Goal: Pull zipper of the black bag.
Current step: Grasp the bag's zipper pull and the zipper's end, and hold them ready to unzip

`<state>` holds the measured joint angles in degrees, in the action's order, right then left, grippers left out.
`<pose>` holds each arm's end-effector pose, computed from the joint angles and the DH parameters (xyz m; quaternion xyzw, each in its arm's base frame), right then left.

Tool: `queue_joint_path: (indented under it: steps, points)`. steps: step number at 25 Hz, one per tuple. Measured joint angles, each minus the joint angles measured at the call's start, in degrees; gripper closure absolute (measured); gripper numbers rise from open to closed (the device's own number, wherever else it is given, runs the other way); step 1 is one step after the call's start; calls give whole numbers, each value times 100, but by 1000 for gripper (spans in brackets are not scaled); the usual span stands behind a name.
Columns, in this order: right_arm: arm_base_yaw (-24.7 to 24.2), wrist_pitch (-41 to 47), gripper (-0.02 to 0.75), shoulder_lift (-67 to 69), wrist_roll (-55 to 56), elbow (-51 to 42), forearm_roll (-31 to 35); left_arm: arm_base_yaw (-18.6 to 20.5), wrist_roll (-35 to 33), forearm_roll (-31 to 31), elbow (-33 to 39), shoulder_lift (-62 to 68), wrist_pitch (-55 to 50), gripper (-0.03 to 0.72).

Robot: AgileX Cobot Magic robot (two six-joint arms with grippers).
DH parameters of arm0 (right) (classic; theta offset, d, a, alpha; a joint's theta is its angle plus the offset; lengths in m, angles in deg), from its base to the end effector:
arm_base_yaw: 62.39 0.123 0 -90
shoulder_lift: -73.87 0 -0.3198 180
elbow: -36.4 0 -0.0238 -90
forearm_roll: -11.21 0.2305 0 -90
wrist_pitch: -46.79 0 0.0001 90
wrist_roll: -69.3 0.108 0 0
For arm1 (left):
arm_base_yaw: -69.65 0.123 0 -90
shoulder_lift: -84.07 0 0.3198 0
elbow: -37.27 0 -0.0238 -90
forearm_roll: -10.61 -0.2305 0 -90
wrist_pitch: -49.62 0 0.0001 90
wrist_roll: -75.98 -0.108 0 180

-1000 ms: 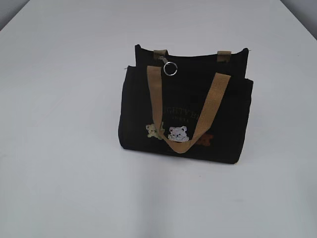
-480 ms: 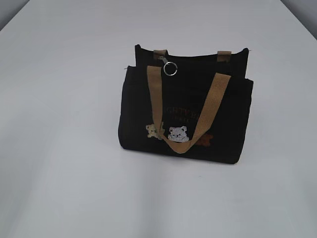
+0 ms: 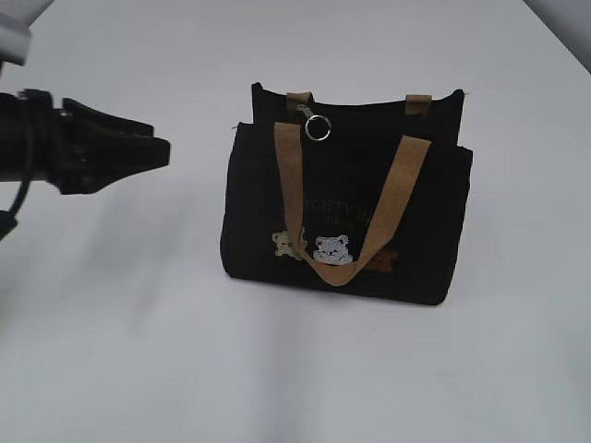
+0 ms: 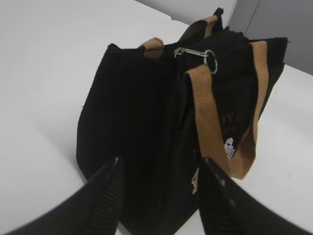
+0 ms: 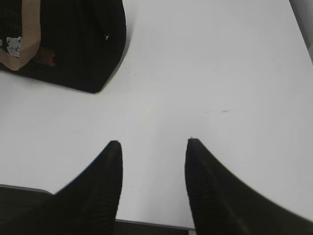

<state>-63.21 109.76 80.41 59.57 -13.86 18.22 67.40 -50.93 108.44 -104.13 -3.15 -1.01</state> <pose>-0.0444 0.0124 0.2524 -0.0703 0.8605 0.0147 0.5043 0.2596 -0.0930 0.2712 0.3839 0.7230 -0.2769 0.5032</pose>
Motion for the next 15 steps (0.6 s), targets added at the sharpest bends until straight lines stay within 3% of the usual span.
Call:
queue_joint_path:
  steps: [4, 12, 14, 15]
  points:
    - [0, 0, 400, 0, 0, 0, 86, -422, -248, 67, -693, 1085, -23, 305]
    - [0, 0, 400, 0, 0, 0, 168, -1330, -444, 103, -1544, 1862, 586, 245]
    - [0, 0, 400, 0, -21, 0, 230, -1489, -449, 109, -1744, 2013, 798, 260]
    - [0, 0, 400, 13, -116, 0, 319, -1569, -437, 115, -1821, 2080, 956, 302]
